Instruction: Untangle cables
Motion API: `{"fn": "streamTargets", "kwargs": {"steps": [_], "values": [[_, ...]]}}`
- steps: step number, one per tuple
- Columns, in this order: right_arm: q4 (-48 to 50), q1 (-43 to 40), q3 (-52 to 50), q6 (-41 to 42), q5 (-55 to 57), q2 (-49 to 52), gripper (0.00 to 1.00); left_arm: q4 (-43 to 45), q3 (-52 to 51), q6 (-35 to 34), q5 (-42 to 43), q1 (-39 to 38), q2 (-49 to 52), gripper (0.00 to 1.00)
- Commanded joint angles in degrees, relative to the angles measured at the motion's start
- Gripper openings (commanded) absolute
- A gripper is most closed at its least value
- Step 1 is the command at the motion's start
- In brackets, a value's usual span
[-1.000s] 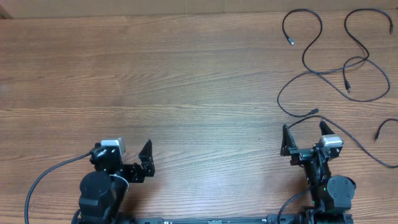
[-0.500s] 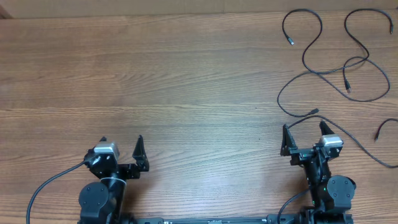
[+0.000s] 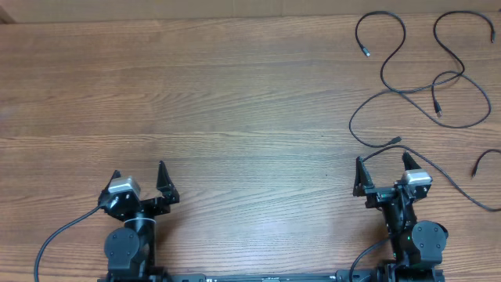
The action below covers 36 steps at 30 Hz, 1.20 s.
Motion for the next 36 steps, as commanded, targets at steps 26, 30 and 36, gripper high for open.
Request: {"fn": "streamTargets", "kwargs": {"steps": [26,30,36], "values": [[0.3,0.3,-0.6,-0.1,0.8,-0.6,1.0,8.6,-6.1,10.6,-4.2,2.8,-0.7,1.0],[0.3,0.3,-0.6,-0.1,0.8,-0.6,1.0,8.6,-6.1,12.2,-4.6,3.0,-0.7,0.99],[0.3,0.3,-0.6,-0.1,0.8,-0.6,1.0,8.5,-6.1,12.2,-3.4,4.2,-0.7,1.0]]}}
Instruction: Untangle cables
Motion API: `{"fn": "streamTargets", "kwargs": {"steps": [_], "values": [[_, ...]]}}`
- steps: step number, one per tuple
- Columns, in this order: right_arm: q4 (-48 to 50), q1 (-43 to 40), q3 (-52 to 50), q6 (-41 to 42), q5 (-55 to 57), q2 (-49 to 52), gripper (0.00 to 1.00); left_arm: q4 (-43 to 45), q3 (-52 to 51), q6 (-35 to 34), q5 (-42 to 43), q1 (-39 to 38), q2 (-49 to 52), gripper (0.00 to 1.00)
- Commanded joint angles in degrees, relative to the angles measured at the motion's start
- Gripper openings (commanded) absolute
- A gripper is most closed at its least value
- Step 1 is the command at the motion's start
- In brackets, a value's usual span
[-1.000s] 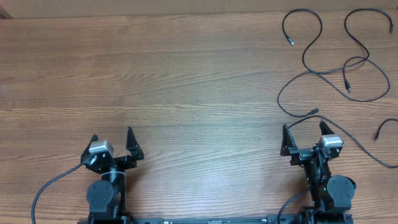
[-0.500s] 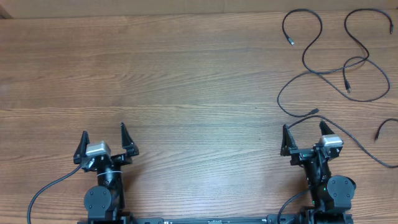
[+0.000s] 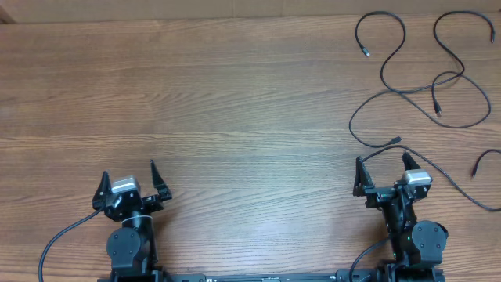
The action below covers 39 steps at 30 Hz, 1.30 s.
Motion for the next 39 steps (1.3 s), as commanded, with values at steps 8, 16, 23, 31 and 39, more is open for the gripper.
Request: {"fn": "streamTargets", "kwargs": {"steps": [8,16,23,31,39], "values": [[0.3,0.3,-0.6,-0.1,0.8,-0.6,1.0,-0.1,-0.3,1.8,0.5,0.7,-0.7,1.0],[0.3,0.3,-0.6,-0.1,0.8,-0.6,1.0,-0.1,-0.2,1.7,0.7,0.7,-0.7,0.99],[0.3,0.3,-0.6,-0.1,0.8,-0.6,1.0,-0.1,-0.2,1.7,0.7,0.7,-0.6,1.0],[0.3,0.3,-0.6,-0.1,0.8,-0.6,1.0,-0.1,-0.2,1.7,0.7,0.7,-0.7,1.0],[0.3,0.3,-0.6,-0.1,0.8,-0.6,1.0,-0.3,-0.2,2.0,2.3,0.7,-0.7,0.99]]}}
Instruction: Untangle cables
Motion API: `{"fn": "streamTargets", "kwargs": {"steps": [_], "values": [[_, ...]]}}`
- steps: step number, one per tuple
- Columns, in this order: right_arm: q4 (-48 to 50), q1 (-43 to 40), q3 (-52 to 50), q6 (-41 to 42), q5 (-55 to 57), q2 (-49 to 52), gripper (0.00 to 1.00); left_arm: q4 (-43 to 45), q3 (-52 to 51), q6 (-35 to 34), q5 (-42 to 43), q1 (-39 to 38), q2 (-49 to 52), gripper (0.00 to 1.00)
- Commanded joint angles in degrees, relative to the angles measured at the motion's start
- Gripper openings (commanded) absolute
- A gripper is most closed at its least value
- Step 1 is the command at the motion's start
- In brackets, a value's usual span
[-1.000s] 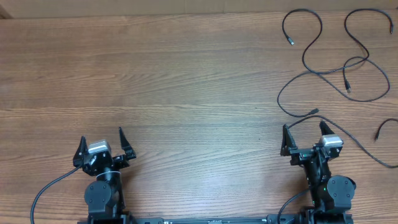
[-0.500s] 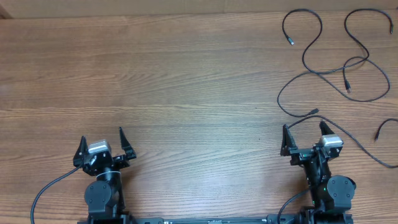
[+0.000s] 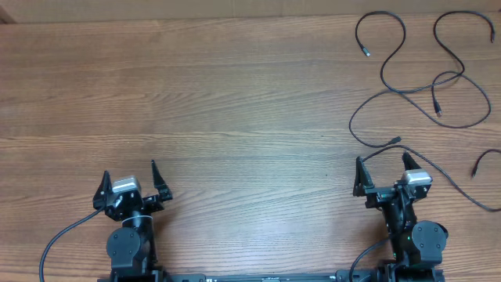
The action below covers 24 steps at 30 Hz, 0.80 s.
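Thin black cables (image 3: 423, 86) lie looped and crossing one another at the table's far right, reaching from the back edge down to the right side. One cable end (image 3: 398, 140) lies just beyond my right gripper (image 3: 384, 171), which stands open near the front edge with nothing between its fingers. At the front left, far from the cables, my left gripper (image 3: 129, 176) is open and holds nothing too.
The wooden table (image 3: 235, 102) spreads out between the two arms. Another loose cable end (image 3: 475, 170) lies at the right edge. Each arm's own black lead trails off at the front edge.
The left gripper stood open at the front left, turned a little toward the right. By the following moment it had shifted slightly left and turned, and it has stayed there. The right arm and the cables have not moved.
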Motion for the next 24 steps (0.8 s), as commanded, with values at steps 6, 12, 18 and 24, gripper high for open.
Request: {"fn": "streamTargets", "kwargs": {"steps": [6,12,18,24], "values": [[0.3,0.3,-0.6,-0.1,0.8,-0.6,1.0,-0.3,-0.2,3.1,3.2,0.4,-0.7,0.99],[0.3,0.3,-0.6,-0.1,0.8,-0.6,1.0,-0.5,-0.2,3.8,3.9,0.4,-0.7,1.0],[0.3,0.3,-0.6,-0.1,0.8,-0.6,1.0,-0.5,-0.2,3.8,3.7,0.4,-0.7,1.0],[0.3,0.3,-0.6,-0.1,0.8,-0.6,1.0,-0.4,-0.2,3.2,3.7,0.4,-0.6,1.0]]}}
